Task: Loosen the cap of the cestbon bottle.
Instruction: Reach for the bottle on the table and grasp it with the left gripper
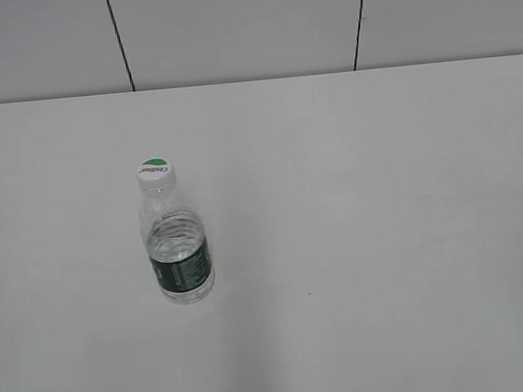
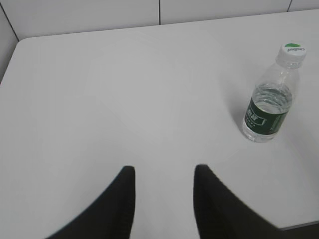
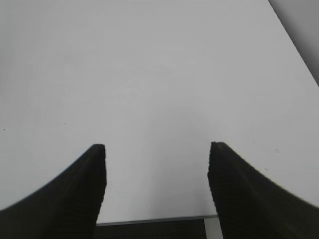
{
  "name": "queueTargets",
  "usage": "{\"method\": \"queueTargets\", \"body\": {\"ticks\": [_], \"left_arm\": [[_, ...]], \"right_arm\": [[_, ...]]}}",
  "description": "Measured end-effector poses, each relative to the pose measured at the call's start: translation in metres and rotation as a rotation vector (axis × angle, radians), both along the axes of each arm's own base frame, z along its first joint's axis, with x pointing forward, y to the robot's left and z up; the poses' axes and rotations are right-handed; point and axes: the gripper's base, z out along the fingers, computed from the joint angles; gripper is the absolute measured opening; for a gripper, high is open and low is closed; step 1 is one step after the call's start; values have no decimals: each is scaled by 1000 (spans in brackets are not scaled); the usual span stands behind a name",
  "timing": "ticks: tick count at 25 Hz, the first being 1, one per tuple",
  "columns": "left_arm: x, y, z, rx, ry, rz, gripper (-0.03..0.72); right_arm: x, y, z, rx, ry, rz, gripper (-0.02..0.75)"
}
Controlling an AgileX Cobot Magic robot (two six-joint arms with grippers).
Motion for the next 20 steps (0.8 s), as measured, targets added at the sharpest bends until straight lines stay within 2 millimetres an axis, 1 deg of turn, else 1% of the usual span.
{"method": "queueTargets", "body": {"ticks": [20], "left_arm": [[0,0,0,0,0,0,241]], "right_arm": [[0,0,0,0,0,0,498]]}}
